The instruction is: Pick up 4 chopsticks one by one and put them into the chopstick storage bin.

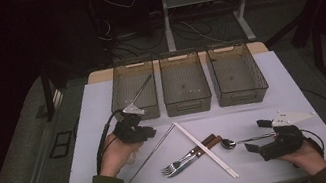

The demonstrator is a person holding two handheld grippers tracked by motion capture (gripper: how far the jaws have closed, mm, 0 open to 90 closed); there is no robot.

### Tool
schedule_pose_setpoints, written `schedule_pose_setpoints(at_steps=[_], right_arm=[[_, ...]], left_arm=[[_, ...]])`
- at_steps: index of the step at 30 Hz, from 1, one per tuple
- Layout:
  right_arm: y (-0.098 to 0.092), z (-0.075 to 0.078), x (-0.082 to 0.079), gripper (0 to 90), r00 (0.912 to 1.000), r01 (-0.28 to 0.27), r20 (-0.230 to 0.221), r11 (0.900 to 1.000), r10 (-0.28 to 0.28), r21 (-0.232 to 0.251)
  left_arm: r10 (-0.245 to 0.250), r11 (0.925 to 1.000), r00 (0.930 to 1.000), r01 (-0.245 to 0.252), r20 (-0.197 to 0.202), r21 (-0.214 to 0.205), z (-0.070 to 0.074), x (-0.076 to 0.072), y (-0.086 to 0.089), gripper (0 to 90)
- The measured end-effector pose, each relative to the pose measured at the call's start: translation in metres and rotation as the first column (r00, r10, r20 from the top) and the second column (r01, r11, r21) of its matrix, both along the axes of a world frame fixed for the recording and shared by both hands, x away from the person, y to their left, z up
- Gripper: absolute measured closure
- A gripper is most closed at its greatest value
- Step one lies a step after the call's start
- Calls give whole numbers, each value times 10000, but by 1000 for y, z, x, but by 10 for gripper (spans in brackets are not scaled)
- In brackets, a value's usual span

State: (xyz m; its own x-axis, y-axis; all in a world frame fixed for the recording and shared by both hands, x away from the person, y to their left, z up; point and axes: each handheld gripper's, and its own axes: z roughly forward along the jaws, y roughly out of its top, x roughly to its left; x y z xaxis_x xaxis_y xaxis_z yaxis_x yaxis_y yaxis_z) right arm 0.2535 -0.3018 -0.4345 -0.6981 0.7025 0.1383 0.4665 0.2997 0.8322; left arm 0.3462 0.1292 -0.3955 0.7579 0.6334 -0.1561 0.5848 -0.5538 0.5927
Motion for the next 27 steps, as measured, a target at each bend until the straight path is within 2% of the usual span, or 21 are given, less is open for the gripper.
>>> schedule_pose_setpoints(at_steps=[2,3,7,8,14,17,27], right_arm=[[0,0,0,27,10000,-20,16,10000,21,-19],[0,0,0,28,10000,-23,13,10000,24,-26],[0,0,0,28,10000,-13,12,10000,13,-26],[0,0,0,27,10000,-15,-9,10000,15,-41],[0,-1,1,28,10000,-27,-1,10000,27,-38],[0,-1,1,28,10000,-28,-2,10000,28,-36],[0,-1,1,28,10000,-42,-9,10000,42,-34]], left_arm=[[-23,9999,10000,24,-85,107,-2,-1,-2,790],[-196,9990,9996,203,-184,410,-6,-1,-6,791],[-239,9977,9989,264,-411,617,-12,-1,-11,801],[-402,9960,9982,435,-439,781,-16,0,-13,801],[-259,9958,9973,319,-693,861,-24,0,-20,802],[-185,9938,9966,271,-799,1080,-30,2,-24,808],[-185,9919,9972,275,-731,1237,-33,2,-25,813]])
